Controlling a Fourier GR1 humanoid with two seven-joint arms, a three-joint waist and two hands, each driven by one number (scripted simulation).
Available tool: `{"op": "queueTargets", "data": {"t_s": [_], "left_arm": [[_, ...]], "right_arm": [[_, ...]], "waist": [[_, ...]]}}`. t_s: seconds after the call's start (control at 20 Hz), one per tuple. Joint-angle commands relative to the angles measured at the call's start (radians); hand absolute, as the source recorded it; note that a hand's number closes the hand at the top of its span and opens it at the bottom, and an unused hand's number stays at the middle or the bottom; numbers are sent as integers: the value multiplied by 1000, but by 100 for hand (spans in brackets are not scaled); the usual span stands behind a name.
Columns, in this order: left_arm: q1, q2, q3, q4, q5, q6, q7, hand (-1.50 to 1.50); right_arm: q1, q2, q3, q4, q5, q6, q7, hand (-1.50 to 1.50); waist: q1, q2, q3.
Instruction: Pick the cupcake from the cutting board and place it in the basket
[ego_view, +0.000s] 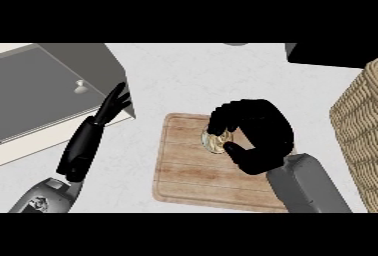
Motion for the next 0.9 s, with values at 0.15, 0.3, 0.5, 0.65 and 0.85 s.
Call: {"op": "queueTargets", "data": {"t_s": [0.15, 0.3, 0.5, 0.65, 0.85], "left_arm": [[35, -19, 109, 152, 137, 9, 197, 0], [75, 13, 134, 148, 151, -10, 162, 0], [78, 17, 127, 126, 144, -8, 170, 0], [63, 25, 133, 127, 155, -28, 183, 0], [58, 7, 123, 125, 140, -11, 190, 0]], "right_arm": [[-23, 50, 14, 22, 60, 178, -245, -150], [-109, -102, -41, 32, 237, 125, -199, -150], [-237, -291, -88, 69, 431, 113, -172, -150], [-300, -412, -54, 88, 526, 218, -203, -150], [-346, -540, 17, 128, 591, 412, -263, -150]], "waist": [[-98, -30, -18], [-102, -35, -21], [-97, -32, -22], [-94, -27, -21], [-90, -26, -20]]}}
